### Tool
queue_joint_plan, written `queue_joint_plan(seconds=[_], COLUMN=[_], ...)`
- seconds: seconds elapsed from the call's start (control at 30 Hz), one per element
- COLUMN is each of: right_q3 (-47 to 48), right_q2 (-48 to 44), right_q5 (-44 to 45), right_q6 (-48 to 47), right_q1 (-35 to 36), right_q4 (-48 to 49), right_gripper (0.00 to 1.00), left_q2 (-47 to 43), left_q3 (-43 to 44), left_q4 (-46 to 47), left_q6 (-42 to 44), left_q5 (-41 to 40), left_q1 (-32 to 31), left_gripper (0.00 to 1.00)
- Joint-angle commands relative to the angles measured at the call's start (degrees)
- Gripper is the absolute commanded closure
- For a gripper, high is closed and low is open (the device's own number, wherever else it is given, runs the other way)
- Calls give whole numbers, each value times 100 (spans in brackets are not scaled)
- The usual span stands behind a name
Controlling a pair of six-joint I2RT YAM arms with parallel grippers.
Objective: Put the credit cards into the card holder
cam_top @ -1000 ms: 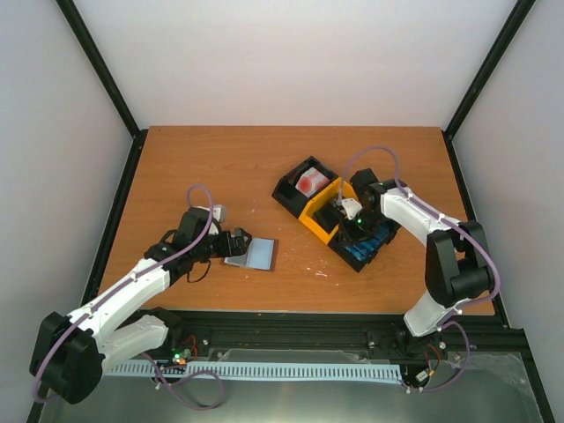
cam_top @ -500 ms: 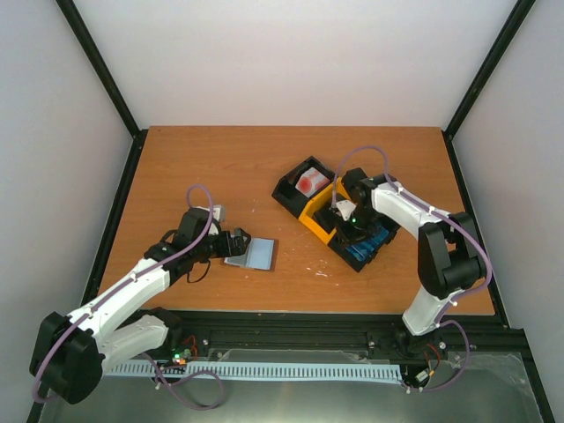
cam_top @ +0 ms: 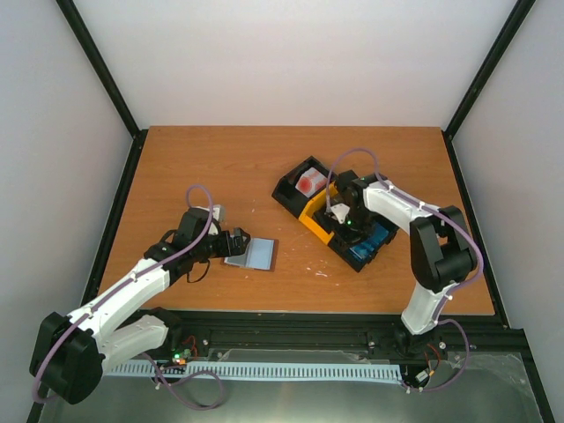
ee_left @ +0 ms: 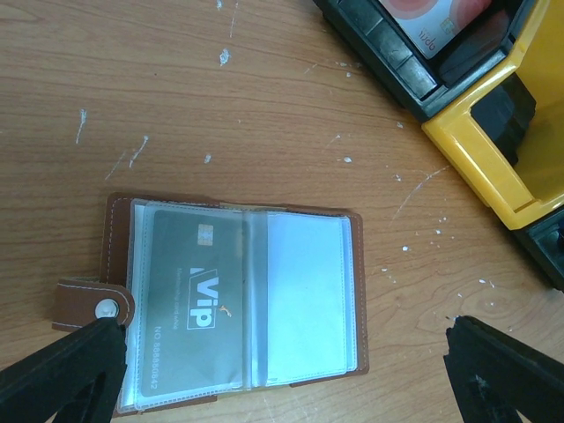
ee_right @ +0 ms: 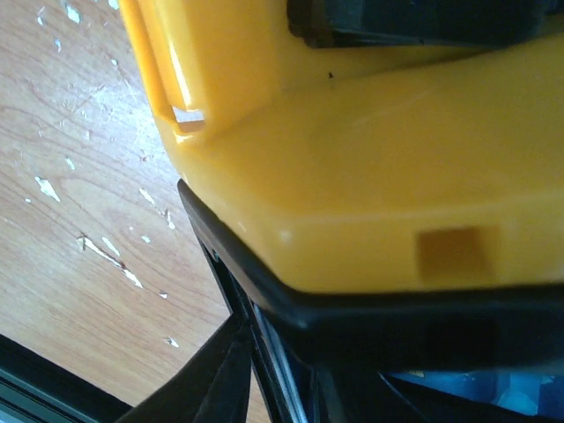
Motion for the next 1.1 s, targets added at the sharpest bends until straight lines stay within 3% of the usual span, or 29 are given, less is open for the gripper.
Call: queue_joint_plan(seconds=[0.0,0.27,0.63,0.9,1.07], right_q3=[57,220,48,-171,-233], right_q2=[71,-189,-893,-857,-788], right_q5=[110,384,553,507,640], right_q6=[-84,15,626,1045,1319], right_q1=[57,56,53,-36,-181], right_q4=[14,-44,119,744,1018], right_gripper=[80,93,97,97,97], left_q2=[-21,-48,-268,-360,-213], left_q3=[229,257,175,75,-50], left_q4=[-38,-75,35,405,1042], left_q6=[-48,-48,-56,151,-43], left_q5=[-87,-116,-115,689,1652], left_q1=[46,46,46,47,37], left_gripper=[0,0,0,0,0])
